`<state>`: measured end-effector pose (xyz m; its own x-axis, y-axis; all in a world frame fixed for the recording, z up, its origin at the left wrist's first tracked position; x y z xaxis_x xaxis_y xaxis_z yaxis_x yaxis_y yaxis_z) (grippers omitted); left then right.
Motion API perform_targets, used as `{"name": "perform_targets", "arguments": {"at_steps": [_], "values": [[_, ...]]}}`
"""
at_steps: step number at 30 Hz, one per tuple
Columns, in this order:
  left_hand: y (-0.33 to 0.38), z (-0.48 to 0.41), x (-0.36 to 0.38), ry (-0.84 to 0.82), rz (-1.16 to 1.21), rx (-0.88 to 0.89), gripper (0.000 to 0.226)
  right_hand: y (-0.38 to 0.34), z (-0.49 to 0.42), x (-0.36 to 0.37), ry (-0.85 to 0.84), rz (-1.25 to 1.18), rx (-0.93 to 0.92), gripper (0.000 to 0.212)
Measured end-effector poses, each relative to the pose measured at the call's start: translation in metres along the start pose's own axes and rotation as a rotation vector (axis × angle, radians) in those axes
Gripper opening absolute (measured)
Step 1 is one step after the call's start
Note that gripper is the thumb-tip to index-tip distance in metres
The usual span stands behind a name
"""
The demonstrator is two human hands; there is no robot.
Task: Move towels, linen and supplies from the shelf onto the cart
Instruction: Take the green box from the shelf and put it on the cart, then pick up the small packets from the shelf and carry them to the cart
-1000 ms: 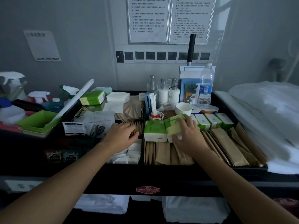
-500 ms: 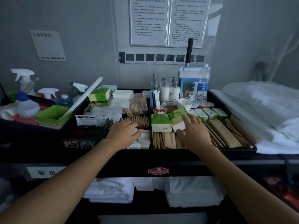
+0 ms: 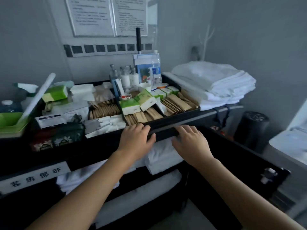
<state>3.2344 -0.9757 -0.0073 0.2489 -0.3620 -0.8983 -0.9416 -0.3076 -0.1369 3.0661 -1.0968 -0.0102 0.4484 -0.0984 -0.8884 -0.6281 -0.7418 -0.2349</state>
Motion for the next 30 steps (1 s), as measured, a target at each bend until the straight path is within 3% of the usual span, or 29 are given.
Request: {"name": "perform_targets", "arguments": {"at_steps": [3,6,17,23,30], "values": [[0.062,0.003,0.009,-0.055,0.011,0.073,0.063,0.043,0.05,-0.007,-0.018,0.059,0.097,0.051],[0.129,0.008,0.017,-0.083,0.019,0.155,0.046,0.094,0.106,-0.018,-0.036,0.112,0.224,0.052],[0.45,0.051,0.003,0.067,0.345,0.588,0.039,0.303,0.348,-0.125,0.056,0.215,0.681,0.047],[0.659,0.095,-0.024,0.096,0.469,0.904,0.039,0.393,0.499,-0.208,0.212,0.315,0.889,0.045],[0.882,0.151,-0.061,0.161,0.617,1.337,0.03,0.475,0.681,-0.277,0.288,0.443,1.297,0.053]]}}
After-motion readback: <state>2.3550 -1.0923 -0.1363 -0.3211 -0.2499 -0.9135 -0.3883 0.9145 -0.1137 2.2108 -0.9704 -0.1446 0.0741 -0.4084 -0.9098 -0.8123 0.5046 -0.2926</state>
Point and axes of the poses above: each hand's wrist, its own z-axis away from the middle knuckle, its own x-axis out of the palm, y = z × x, the point moved 3 cm from there along -z, towards the middle knuckle, and after that the axes turned 9 degrees about x, right-handed, at the moved point
